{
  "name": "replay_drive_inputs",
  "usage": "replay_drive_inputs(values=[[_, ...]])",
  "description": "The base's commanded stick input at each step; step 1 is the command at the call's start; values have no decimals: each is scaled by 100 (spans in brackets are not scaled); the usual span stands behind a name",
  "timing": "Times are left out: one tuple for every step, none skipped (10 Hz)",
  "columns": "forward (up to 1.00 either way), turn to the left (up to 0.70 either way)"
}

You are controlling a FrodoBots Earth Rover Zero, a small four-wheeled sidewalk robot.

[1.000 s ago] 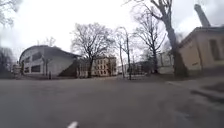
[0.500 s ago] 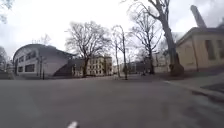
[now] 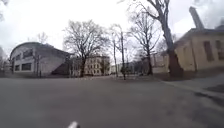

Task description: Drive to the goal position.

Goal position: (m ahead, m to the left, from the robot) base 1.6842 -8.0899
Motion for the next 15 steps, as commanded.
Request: replay_drive_inputs(values=[[70,-35],[70,-35],[70,-35],[70,-35],[70,-35],[70,-35],[70,-35],[70,-35],[70,-35],[70,-35],[70,-35],[70,-35],[70,-35],[70,-35],[70,-35]])
